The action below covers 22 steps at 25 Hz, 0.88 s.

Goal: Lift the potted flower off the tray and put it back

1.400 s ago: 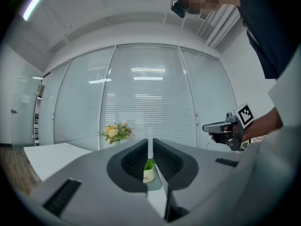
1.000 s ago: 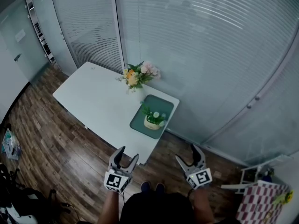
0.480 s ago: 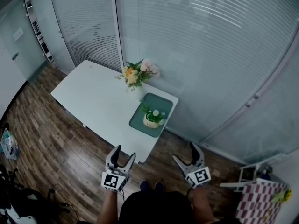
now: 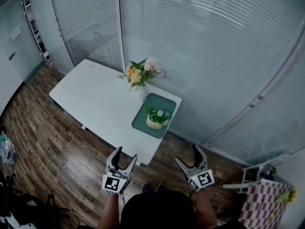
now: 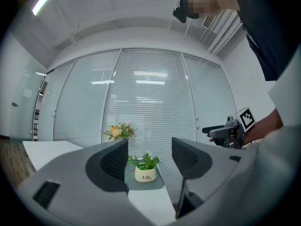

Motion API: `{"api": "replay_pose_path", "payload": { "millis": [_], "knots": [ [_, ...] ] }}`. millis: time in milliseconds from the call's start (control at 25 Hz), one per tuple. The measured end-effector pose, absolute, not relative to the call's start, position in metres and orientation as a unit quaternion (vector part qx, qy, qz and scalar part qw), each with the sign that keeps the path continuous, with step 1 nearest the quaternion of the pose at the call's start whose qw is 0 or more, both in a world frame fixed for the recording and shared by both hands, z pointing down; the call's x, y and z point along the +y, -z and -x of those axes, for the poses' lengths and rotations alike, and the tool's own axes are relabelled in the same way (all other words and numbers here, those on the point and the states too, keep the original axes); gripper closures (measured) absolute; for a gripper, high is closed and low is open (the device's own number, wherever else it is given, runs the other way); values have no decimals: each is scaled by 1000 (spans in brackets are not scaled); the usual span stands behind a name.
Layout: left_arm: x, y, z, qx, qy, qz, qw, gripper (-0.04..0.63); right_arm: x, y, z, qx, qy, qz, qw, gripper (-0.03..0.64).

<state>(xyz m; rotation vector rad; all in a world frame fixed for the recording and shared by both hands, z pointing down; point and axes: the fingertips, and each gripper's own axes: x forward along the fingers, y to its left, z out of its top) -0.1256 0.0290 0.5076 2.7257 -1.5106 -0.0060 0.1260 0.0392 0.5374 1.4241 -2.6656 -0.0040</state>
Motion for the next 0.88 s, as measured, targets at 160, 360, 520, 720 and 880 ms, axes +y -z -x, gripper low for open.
{"api": "replay_pose_path", "payload": {
  "millis": [160,360,520,720,880],
  "knots": [
    [28,-508,135,-484,0,-875,12,325,33,-535,-118,-877,7,-479,41,247],
    [29,-509,143,-479,0,-878,7,325,33,-530,-100,-875,7,-482,45,247],
    [25,-511,147,-472,-5,-882,7,325,32,-536,-93,-873,2,-485,55,247],
    [20,-512,149,-463,-8,-886,13,325,32,-543,-93,-865,-8,-498,63,247],
    [16,-519,148,-461,-10,-887,17,325,26,-546,-90,-864,-4,-498,72,247]
  ]
}}
